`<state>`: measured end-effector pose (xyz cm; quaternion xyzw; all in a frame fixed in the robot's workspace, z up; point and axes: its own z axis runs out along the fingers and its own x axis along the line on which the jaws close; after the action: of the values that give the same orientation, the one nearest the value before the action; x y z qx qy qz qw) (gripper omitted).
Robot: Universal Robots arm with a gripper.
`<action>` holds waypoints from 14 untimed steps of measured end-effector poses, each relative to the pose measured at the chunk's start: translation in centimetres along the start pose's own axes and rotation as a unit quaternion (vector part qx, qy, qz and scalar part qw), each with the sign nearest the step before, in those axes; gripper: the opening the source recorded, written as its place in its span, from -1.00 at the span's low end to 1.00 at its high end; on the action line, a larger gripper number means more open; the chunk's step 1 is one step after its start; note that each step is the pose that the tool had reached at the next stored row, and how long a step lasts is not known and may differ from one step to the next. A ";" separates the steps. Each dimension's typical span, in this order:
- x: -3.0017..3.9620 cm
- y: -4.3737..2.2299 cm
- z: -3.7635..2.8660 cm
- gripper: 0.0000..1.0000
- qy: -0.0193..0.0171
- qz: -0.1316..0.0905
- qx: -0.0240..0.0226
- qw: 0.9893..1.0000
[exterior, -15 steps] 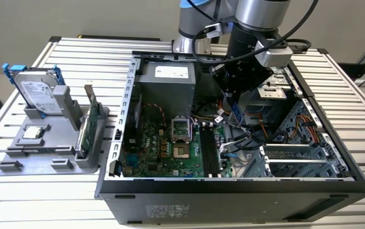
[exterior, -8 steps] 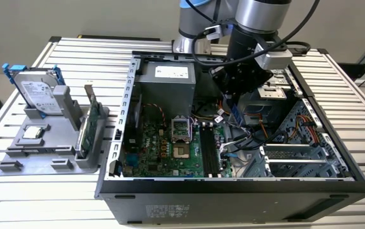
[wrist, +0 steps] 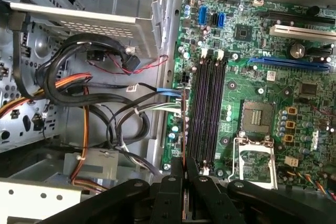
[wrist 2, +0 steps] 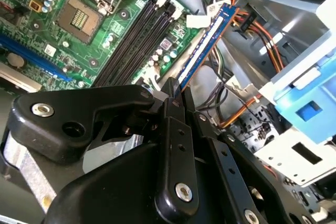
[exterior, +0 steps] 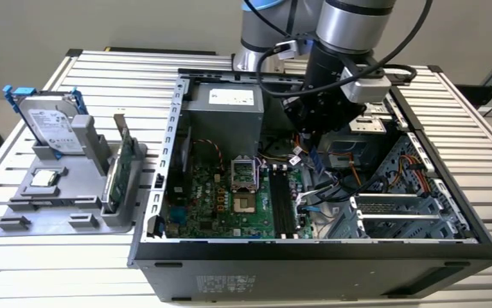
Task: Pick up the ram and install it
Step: 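Insert the ram into the slot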
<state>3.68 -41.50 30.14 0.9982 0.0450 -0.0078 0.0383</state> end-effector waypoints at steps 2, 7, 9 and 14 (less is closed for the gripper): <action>-0.09 0.03 0.24 -1.00 -0.001 0.003 0.000 1.000; -0.33 0.06 0.84 -1.00 -0.003 0.009 0.000 1.000; -0.44 0.17 1.01 -1.00 -0.003 0.011 0.000 1.000; -0.61 0.52 1.49 -1.00 -0.004 0.016 0.000 1.000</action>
<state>3.11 -42.18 28.70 0.9988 0.0284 -0.0112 0.0382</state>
